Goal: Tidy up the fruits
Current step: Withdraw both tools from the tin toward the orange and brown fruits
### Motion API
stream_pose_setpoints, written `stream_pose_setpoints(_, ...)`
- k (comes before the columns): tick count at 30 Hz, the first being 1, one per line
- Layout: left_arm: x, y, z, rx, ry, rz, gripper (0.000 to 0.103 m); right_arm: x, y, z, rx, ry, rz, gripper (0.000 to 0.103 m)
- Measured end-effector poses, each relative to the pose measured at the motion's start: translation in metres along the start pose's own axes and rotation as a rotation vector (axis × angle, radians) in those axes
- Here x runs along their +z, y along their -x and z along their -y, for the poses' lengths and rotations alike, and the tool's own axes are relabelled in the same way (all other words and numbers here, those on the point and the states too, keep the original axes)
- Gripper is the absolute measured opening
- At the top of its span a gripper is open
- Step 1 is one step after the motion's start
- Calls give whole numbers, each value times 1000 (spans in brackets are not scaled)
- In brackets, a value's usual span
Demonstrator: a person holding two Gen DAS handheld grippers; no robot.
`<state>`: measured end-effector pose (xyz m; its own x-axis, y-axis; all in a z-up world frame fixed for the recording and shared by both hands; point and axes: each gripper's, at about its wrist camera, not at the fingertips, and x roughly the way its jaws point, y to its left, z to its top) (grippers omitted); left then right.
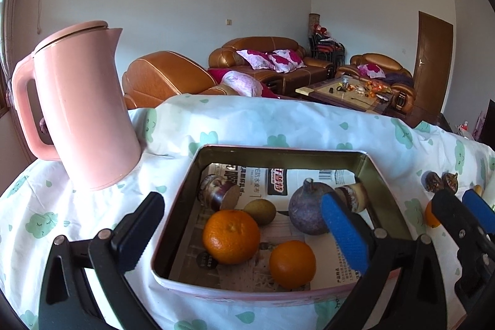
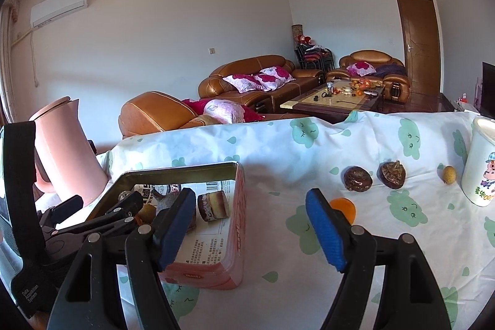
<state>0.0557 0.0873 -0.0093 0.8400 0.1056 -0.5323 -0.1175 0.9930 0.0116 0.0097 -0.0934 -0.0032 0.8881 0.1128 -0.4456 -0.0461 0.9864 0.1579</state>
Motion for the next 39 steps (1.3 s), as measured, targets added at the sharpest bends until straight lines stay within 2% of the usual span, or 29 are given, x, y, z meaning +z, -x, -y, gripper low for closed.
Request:
stream_pose_setpoints(9,-6,17,8,-32,7,36,103,-5,15,6,1,37,7,75)
stream_pose_setpoints(15,-11,32,19,-46,-22,74,103,-7,32,20,-44,79,32,75)
stream_pose_setpoints(19,-14,40,28,-86,-26,77,103,-7,39,44,-87,63,18,75)
stream_pose_setpoints(23,-16,44,42,-129,-57,76,103,-8,46,84,-147,-45,-7,75)
stream_pose_setpoints(27,-18,43,59,-195,-78,42,103,-11,52,132,-227,-179,-45,75)
stream_pose_setpoints(31,-23,48,82,-233,-135,32,103,-15,57,176,-266,-309,-78,75)
stream_pose_setpoints(34,-25,53,100,-244,-189,39,103,-15,61,199,-288,-356,-78,75)
stream_pose_setpoints(39,-25,51,130,-278,-222,-2,103,-7,52,221,-292,-390,-89,74)
